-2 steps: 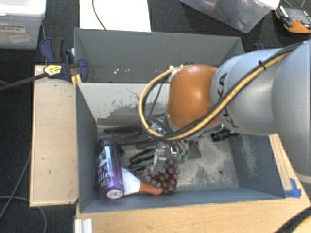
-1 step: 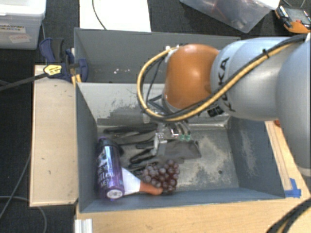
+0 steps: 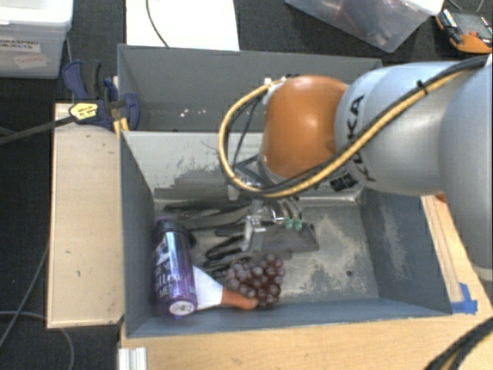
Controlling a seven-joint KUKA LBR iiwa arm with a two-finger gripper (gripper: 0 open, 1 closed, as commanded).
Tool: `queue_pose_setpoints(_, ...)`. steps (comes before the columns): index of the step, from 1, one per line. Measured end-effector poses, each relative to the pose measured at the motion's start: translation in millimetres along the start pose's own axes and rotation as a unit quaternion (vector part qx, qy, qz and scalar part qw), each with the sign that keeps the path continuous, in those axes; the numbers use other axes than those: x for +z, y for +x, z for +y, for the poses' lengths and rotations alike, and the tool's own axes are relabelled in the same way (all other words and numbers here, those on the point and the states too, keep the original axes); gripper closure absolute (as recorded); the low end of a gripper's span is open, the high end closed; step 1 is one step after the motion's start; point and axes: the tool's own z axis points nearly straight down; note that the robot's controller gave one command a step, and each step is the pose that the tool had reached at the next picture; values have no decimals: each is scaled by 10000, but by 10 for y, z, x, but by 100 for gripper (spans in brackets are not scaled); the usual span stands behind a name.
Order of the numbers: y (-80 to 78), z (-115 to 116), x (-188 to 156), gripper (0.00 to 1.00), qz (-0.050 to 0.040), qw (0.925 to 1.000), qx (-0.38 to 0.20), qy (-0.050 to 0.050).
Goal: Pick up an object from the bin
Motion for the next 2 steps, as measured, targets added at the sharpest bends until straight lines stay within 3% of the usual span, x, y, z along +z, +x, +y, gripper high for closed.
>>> queue_pose_setpoints(1, -61, 87, 203, 0, -27, 9904, -1385, -3)
queue_pose_setpoints(2, 247, -95, 790, 100, 15, 9973, -733, -2)
